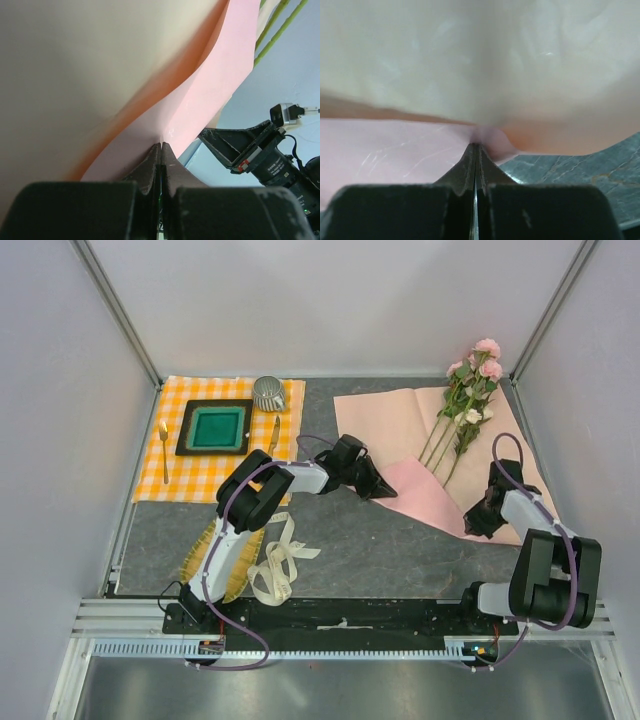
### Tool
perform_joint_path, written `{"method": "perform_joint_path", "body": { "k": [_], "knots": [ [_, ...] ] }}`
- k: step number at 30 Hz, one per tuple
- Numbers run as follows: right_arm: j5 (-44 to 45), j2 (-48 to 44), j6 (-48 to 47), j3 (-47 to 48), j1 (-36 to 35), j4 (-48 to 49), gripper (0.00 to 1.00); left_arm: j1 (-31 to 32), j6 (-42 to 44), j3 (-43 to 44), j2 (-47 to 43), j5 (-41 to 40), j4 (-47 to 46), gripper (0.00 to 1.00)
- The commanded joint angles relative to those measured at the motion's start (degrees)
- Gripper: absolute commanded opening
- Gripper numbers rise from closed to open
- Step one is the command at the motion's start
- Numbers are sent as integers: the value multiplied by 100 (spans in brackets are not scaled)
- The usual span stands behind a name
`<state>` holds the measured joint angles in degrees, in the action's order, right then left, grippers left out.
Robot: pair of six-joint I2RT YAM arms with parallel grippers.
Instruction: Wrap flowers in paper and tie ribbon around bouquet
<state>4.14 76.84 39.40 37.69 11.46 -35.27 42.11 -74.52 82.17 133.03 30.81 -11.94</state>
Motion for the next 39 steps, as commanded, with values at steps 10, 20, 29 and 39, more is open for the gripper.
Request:
{"method": "perform_joint_path", "body": {
  "k": [10, 20, 29, 39],
  "knots": [
    [1144, -1285, -104, 439, 384, -380, 4, -80, 384, 105, 240, 73, 466, 1],
    [268, -697, 198, 706, -1481, -313, 10, -150, 755, 361, 232, 866, -239, 2],
    [966, -960, 533, -359, 470, -358, 7, -291, 334, 124, 416, 821, -212, 1],
    [792, -1802, 272, -149, 859, 52, 11, -335, 640, 27, 206, 769, -177, 2]
  ]
}}
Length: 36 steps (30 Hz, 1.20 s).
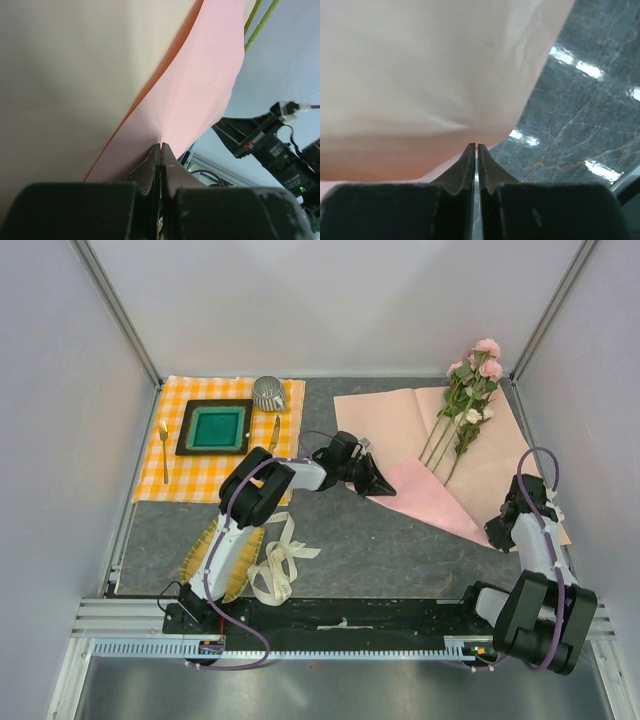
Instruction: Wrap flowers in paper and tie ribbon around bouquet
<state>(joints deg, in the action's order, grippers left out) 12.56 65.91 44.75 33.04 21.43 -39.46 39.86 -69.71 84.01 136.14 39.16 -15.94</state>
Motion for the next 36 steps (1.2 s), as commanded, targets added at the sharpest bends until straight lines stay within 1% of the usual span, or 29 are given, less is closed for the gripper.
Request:
{"method": "perform_joint_path", "body": {
  "k": [1, 2, 3, 5, 6, 8, 9, 10, 11, 12, 13, 14, 15, 16, 17, 18, 20, 21, 22, 23, 25, 26, 29, 31, 33, 36],
  "knots": [
    [-226, -998, -309, 344, -252, 622, 13, -118, 212, -139, -148, -49, 180, 2],
    [-314, -1097, -248, 361, -401, 728, 13, -145, 326, -139, -166, 39, 101, 2],
    [-437, -1176, -152, 370, -777, 947, 14, -162, 370, -139, -175, 83, -48, 4],
    [-613, -1221, -37, 405, -1148, 1159, 17, -215, 406, -130, -193, 197, -101, 5],
    [-588, -1195, 7, 484, -1568, 1247, 17, -233, 423, -130, -210, 241, -154, 6],
    [-570, -1002, -246, 572, -1991, 1466, 20, -276, 519, -165, -280, 294, -225, 7],
    [-631, -879, -404, 703, -2385, 1677, 21, -285, 572, -165, -315, 312, -207, 8],
    [-797, -574, -763, 791, -2537, 1731, 21, -294, 625, -165, -351, 312, -146, 8],
    [-1216, -388, -966, 862, -2686, 1871, 22, -320, 730, -165, -403, 286, -85, 8],
    [-1699, -212, -1090, 915, -2740, 2316, 22, -338, 783, -157, -421, 259, -32, 9],
    [-2739, 155, -1152, 863, -2793, 2660, 22, -347, 836, -139, -439, 250, 29, 9],
    [-3133, 377, -1109, 801, -2915, 3011, 22, -356, 932, -130, -456, 224, 91, 9],
    [-3389, 857, -1083, 783, -2986, 3519, 21, -364, 959, -104, -474, 207, 152, 10],
    [-3705, 1097, -1091, 827, -3083, 3707, 20, -365, 977, -78, -491, 215, 188, 11],
    [-3664, 1308, -1213, 1001, -3266, 3752, 19, -365, 1003, -77, -518, 206, 206, 12],
    [-3586, 1476, -1249, 1073, -3312, 3796, 16, -373, 1030, -77, -614, 215, 241, 14],
    [-3593, 1880, -1224, 1169, -3408, 3893, 14, -382, 1266, -165, -798, 154, 415, 16],
    [-3611, 2021, -1206, 1240, -3417, 4102, 6, -399, 1398, -200, -1060, 93, 582, 18],
    [-3663, 2318, -1162, 1292, -3435, 4131, 1, -417, 1538, -288, -1193, -12, 706, 19],
    [-3855, 2460, -1136, 1406, -3513, 4174, 0, -478, 1801, -358, -1343, -48, 872, 21],
    [-3997, 2734, -1013, 1442, -3628, 4411, 0, -558, 1996, -690, -1746, -127, 918, 25],
    [-3998, 2795, -1012, 1469, -3750, 4464, 0, -627, 2031, -823, -1870, -145, 918, 26],
    [-3884, 3024, -951, 1504, -3813, 4535, 0, -646, 2093, -1071, -2056, -84, 883, 28],
    [-3787, 3156, -968, 1521, -3822, 4509, 0, -628, 1997, -975, -1916, 65, 839, 20],
    [-3769, 3261, -960, 1504, -3813, 4526, 0, -602, 1927, -878, -1617, 13, 882, 10],
    [-3761, 3358, -907, 1486, -3822, 4561, 0, -610, 1970, -693, -1292, -355, 1180, 2]
  ]
}}
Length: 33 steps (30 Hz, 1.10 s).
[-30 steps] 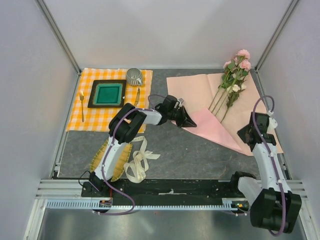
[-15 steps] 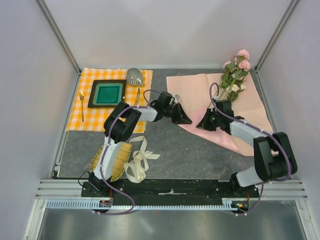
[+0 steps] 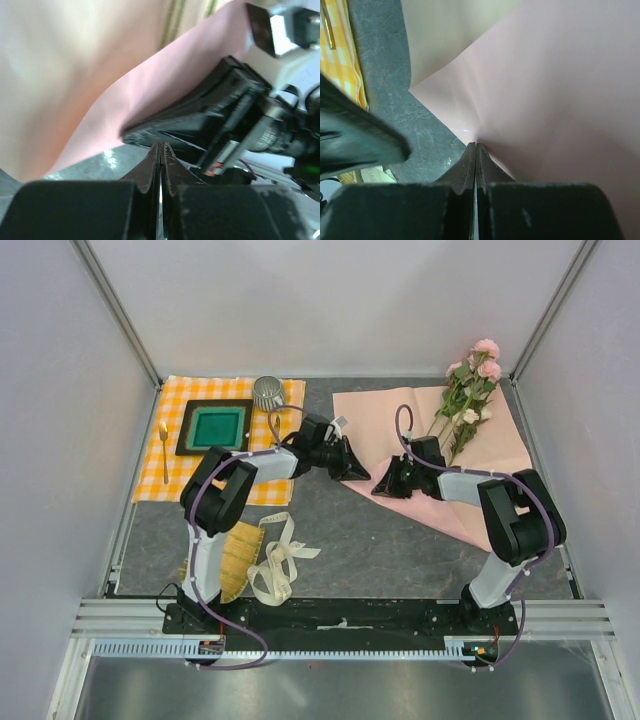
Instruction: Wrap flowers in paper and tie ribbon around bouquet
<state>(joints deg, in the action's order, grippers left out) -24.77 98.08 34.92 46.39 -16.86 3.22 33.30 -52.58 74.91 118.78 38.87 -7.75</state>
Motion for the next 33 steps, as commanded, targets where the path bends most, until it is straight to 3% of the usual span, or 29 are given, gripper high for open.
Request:
{"method": "perform_joint_path", "body": {
  "k": [1, 7, 12, 16, 19, 24, 27, 31, 33],
  "knots": [
    [25, 150, 59, 160, 8, 293, 0, 45, 326, 286, 505, -597, 658, 2],
    [341, 229, -520, 484, 16, -242, 0, -148, 239, 59, 664, -1215, 942, 1],
    [290, 2, -1083, 696, 16, -1069, 3, -192, 142, -179, 611, -1224, 871, 2],
    [-133, -438, -785, 205, 8, -1026, 4, -184, 212, -196, 515, -1189, 845, 2],
    [156, -580, -741, -16, 16, -921, 4, -183, 283, -284, 383, -1198, 792, 2],
    [306, -343, -741, 317, 8, -771, 3, -183, 257, -451, 67, -961, 441, 3],
    [324, -89, -732, 511, 8, -744, 2, -210, 178, -731, -248, -978, 240, 18],
    [376, 149, -776, 634, 16, -683, 2, -394, -672, -1557, -733, -1039, -674, 43],
    [456, 228, -880, 678, 8, -683, 2, -403, -867, -1769, -804, -1162, -930, 47]
  ]
}}
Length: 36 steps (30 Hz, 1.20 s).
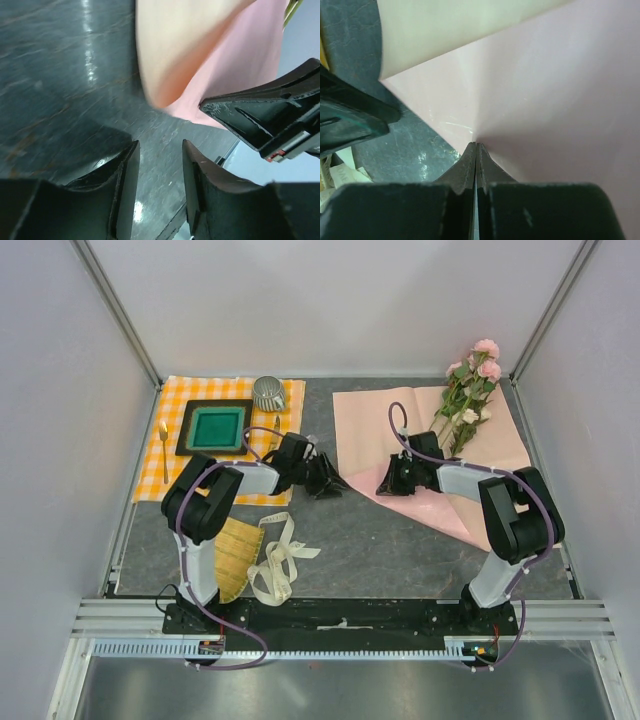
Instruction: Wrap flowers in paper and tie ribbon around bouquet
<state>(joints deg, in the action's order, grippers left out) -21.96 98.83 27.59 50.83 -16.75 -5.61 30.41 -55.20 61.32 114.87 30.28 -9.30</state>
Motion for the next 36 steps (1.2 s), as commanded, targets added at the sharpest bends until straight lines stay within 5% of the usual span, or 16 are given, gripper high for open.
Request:
{"method": "perform_joint_path", "body": {
  "k": [1, 16, 26, 36],
  "knots": [
    [183, 181, -193, 261, -3, 174, 2, -97, -719, -419, -395, -443, -766, 47],
    [-133, 436, -474, 436, -3, -10, 1, 158, -896, -252, 229, -1147, -1662, 46],
    [51, 261, -351, 296, -3, -37, 1, 281, -140, -252, 18, -1815, -1505, 3],
    [570, -557, -79, -494, -3, -204, 0, 1177, -684, -1728, -869, -3000, -2593, 2]
  ]
}}
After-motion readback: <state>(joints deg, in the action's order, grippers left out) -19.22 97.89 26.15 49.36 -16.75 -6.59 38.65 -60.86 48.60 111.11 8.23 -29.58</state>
